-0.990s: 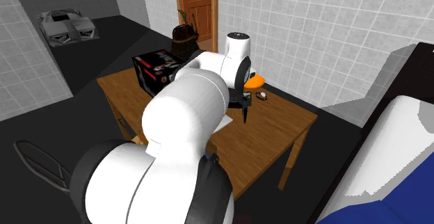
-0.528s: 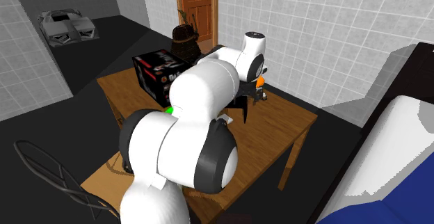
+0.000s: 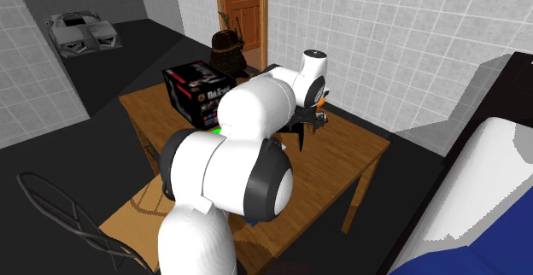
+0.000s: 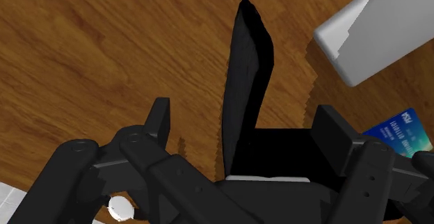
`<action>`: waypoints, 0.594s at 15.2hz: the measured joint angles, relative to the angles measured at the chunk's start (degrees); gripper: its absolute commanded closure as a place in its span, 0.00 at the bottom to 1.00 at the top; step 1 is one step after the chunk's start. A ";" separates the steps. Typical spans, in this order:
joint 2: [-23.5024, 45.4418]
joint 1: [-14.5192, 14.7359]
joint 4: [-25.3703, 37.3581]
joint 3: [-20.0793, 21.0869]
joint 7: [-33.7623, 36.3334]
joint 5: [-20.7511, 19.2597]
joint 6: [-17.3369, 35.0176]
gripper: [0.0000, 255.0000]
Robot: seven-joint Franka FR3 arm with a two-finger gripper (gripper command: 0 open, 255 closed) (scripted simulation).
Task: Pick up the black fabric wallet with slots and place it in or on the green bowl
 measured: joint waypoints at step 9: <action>0.47 -0.03 -0.57 0.04 -0.17 0.23 1.02 1.00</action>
